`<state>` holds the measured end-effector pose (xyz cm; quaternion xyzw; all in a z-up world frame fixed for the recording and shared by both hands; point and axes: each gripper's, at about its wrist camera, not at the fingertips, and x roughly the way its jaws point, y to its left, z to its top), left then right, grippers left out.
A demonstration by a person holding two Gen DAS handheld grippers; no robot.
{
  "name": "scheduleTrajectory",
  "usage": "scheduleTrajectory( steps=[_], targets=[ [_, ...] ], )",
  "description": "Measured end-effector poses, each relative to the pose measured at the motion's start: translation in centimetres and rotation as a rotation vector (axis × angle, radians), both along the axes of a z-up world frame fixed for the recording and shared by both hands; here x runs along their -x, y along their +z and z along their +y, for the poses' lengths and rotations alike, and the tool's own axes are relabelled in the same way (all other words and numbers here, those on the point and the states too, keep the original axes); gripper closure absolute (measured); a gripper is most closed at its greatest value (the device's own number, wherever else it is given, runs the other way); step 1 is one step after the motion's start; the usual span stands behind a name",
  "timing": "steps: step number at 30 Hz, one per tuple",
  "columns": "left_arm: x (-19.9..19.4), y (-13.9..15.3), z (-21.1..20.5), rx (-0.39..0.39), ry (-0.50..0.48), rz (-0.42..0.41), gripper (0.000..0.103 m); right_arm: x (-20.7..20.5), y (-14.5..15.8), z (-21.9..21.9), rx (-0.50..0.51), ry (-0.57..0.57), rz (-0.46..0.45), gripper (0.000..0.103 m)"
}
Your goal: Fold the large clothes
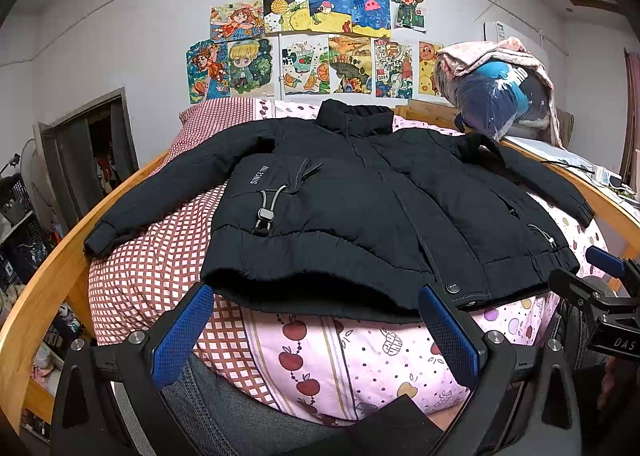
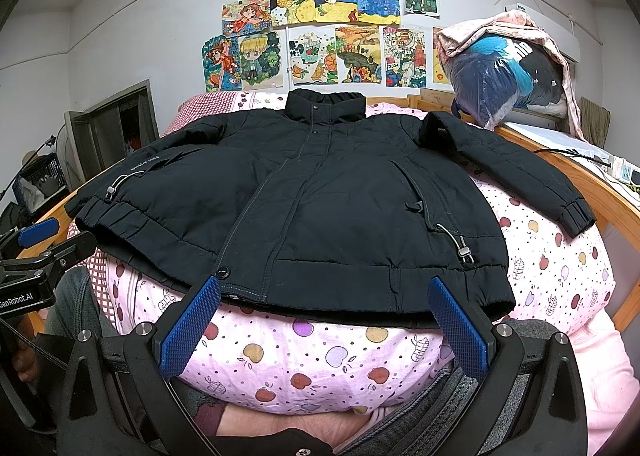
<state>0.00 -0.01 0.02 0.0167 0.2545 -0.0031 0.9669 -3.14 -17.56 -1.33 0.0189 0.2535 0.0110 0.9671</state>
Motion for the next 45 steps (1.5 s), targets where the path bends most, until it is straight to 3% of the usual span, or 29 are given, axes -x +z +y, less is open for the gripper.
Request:
scheduleTrajectory(
  steps=[30, 45],
  targets=[
    [-0.8, -0.3, 0.9, -0.003, 0.021, 0.027, 0.000, 0.2, 0.1, -0.2, -0.010, -0.003, 0.008, 0.001],
    [-2.8, 0.4, 2.1, -0.049, 0.086, 0.078, 0.000, -1.2, -0.7, -2.1, -0.145, 0.039, 0.069, 0.001]
  ],
)
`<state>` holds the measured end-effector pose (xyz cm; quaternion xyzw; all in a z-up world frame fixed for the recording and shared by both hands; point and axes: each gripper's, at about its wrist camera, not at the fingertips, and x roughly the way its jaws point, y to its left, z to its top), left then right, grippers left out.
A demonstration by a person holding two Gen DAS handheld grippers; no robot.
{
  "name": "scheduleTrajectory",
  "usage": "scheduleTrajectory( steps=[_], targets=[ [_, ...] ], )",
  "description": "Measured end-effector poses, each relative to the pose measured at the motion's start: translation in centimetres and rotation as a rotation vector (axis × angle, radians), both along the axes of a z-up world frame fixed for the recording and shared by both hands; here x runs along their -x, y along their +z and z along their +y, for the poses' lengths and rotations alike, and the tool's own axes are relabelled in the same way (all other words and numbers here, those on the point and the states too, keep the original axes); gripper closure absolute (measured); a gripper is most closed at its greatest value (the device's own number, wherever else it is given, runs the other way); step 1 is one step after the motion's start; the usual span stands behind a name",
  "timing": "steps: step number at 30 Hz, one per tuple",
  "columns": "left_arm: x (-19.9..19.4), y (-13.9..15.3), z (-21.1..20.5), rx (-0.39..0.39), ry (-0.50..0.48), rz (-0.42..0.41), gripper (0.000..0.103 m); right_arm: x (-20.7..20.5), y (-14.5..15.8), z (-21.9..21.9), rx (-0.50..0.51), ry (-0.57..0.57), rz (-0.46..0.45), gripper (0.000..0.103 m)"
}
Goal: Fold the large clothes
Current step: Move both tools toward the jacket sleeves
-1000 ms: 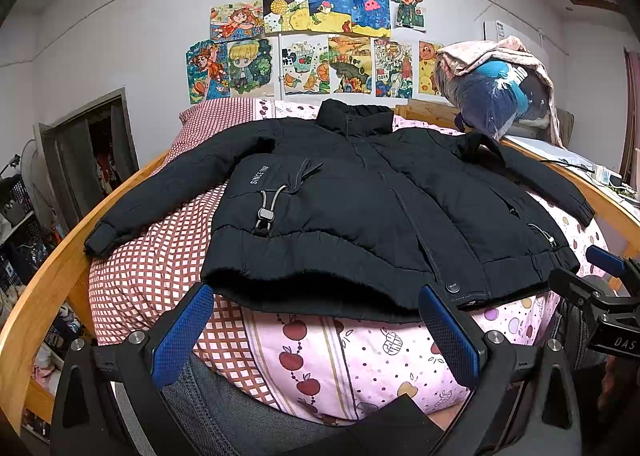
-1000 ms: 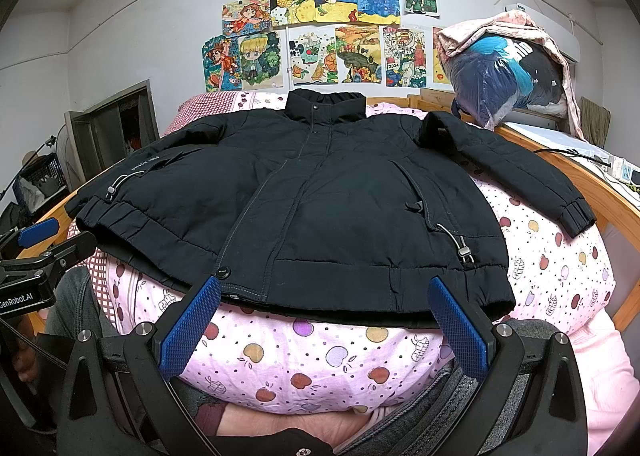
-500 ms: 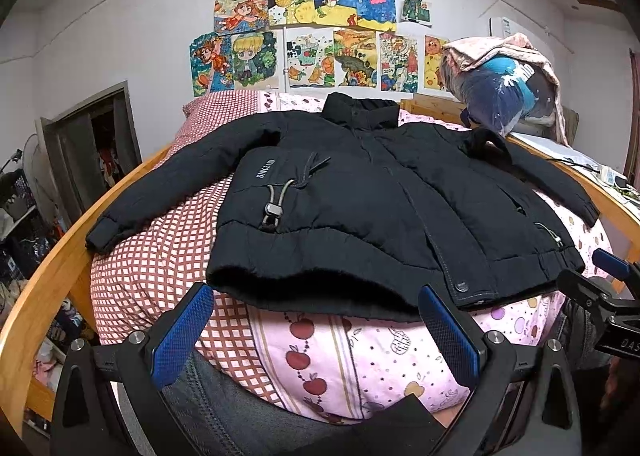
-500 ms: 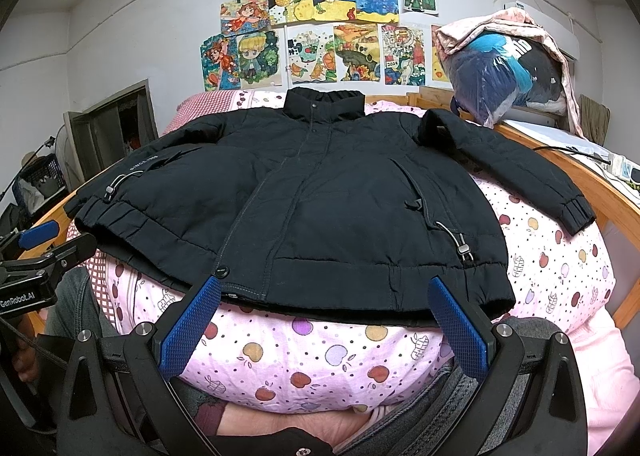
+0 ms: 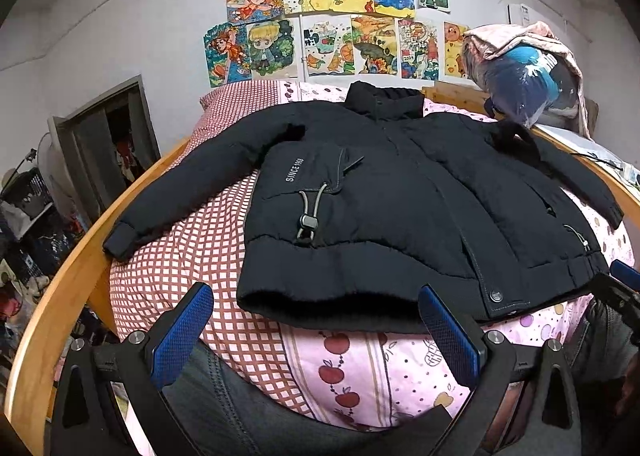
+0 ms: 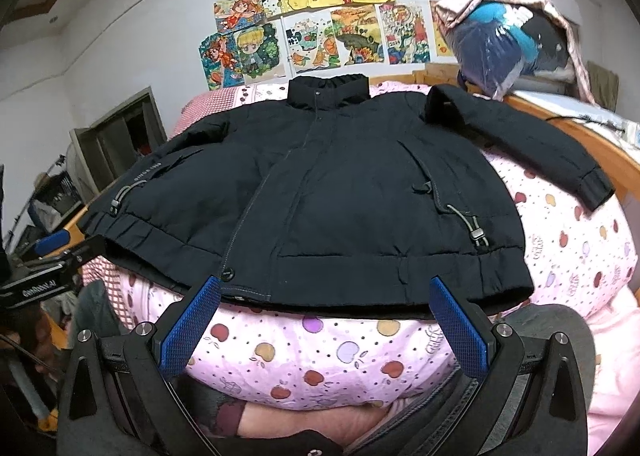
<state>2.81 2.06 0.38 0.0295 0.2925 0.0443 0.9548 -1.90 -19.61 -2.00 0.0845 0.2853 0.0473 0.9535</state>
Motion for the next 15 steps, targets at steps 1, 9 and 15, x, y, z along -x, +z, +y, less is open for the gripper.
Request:
scheduleTrajectory(
  steps=[1, 9, 15],
  targets=[
    [-0.1, 0.1, 0.0, -0.003, 0.002, 0.001, 0.000, -0.3, 0.0, -0.2, -0.010, 0.004, 0.004, 0.001],
    [-1.5, 1.1, -0.1, -0.044, 0.020, 0.009, 0.000, -2.3, 0.9, -1.5, -0.006, -0.019, -0.002, 0.001],
    [-3.3, 2.3, -0.1, -0.069, 0.040, 0.010, 0.000, -3.5, 2.8, -2.3, 0.060, -0.069, -0.039, 0.001]
  ],
)
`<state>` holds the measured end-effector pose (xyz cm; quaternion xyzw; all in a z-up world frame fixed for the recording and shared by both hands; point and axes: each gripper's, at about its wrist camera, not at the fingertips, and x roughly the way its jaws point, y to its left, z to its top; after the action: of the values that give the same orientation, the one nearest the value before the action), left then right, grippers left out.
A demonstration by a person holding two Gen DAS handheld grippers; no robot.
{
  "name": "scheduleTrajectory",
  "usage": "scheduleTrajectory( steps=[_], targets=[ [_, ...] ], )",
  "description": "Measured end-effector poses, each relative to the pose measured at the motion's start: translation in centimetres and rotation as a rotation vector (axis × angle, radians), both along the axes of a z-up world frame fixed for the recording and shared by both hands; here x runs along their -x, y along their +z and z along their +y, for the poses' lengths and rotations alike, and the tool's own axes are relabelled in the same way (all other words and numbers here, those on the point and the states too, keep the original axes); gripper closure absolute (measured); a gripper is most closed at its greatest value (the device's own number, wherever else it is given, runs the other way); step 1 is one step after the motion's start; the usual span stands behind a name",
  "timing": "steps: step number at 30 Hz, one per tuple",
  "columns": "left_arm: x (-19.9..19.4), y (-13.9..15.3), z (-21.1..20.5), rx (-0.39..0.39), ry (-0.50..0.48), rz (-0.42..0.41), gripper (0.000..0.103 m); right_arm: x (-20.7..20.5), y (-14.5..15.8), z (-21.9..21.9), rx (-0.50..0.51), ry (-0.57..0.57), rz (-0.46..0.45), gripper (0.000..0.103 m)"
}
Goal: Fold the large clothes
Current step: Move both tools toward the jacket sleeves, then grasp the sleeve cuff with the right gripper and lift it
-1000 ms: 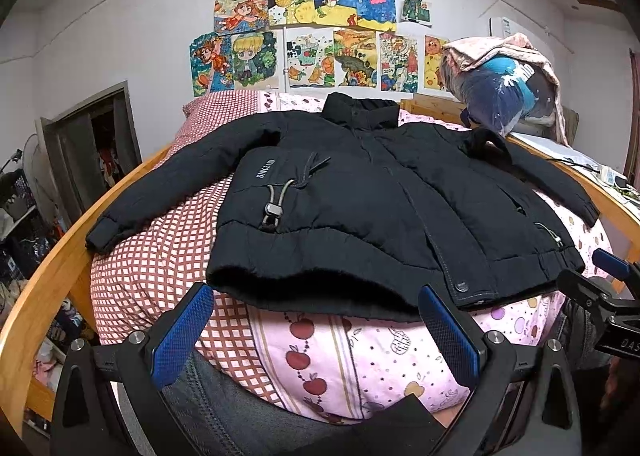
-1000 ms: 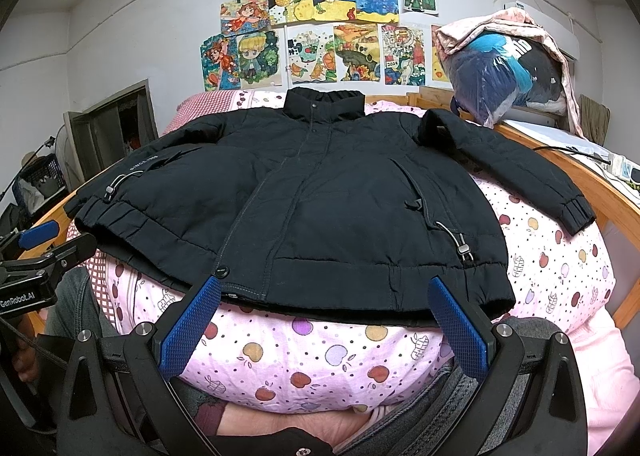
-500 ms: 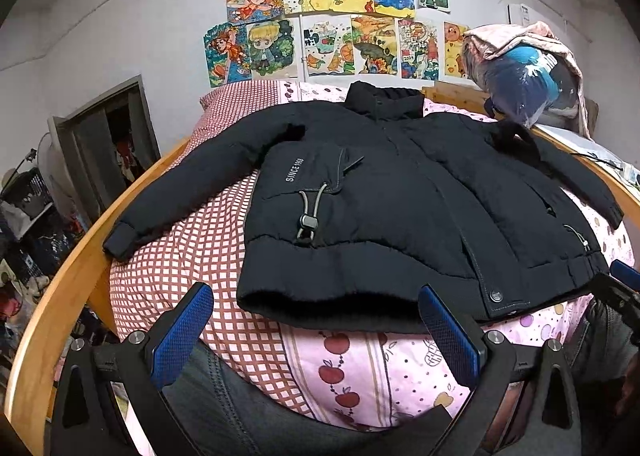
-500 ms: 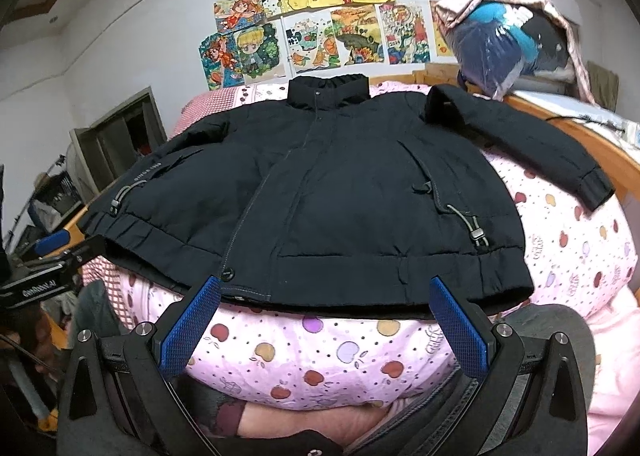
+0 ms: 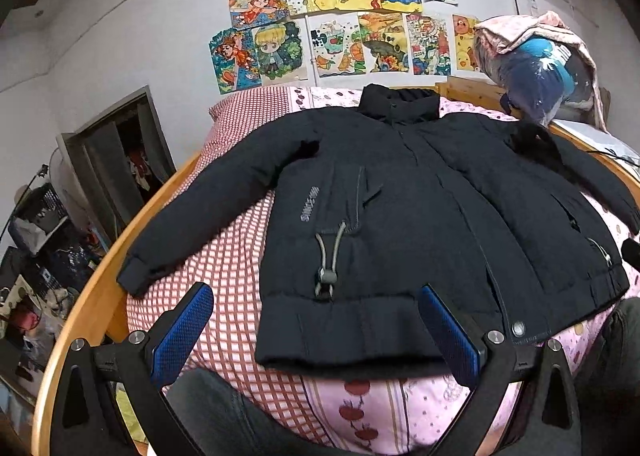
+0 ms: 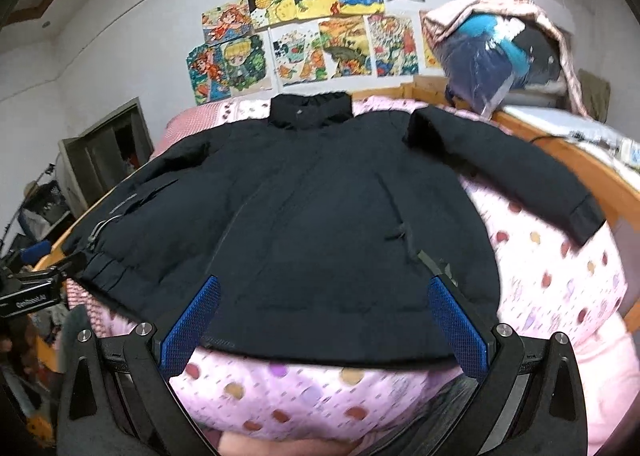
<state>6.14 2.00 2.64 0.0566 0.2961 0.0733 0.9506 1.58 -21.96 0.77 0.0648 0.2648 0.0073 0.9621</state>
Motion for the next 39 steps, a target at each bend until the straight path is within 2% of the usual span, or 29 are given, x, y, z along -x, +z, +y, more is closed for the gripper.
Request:
scheduleTrajectory(
  steps=[14, 20, 27, 33, 39],
  targets=[
    [-5.8, 3.2, -2.3, -0.032, -0.068, -0.013, 0.000, -2.5, 2.5, -4.1, 0.042, -0.146, -0.064, 0.001],
    [-8.0, 4.0, -4.1, -0.020, -0.122, -0.013, 0.000, -5.2, 2.9, -6.4, 0.063, -0.150, -0.028, 0.001],
    [-12.0, 4.0, -6.8, -0.042, -0.162, 0.034, 0.000, -8.4, 3.0, -10.6, -0.029, -0.215, 0.017, 0.001],
    [-15.2, 3.0, -8.9, -0.068, -0.194, 0.087, 0.000, -10.0, 1.1, -13.1, -0.075, -0.266, 0.068, 0.001],
    [-18.3, 1.8, -10.9, 0.017, -0.241, 0.148, 0.000, -12.2, -1.3, -15.7, -0.156, -0.332, 0.102, 0.001]
  ],
)
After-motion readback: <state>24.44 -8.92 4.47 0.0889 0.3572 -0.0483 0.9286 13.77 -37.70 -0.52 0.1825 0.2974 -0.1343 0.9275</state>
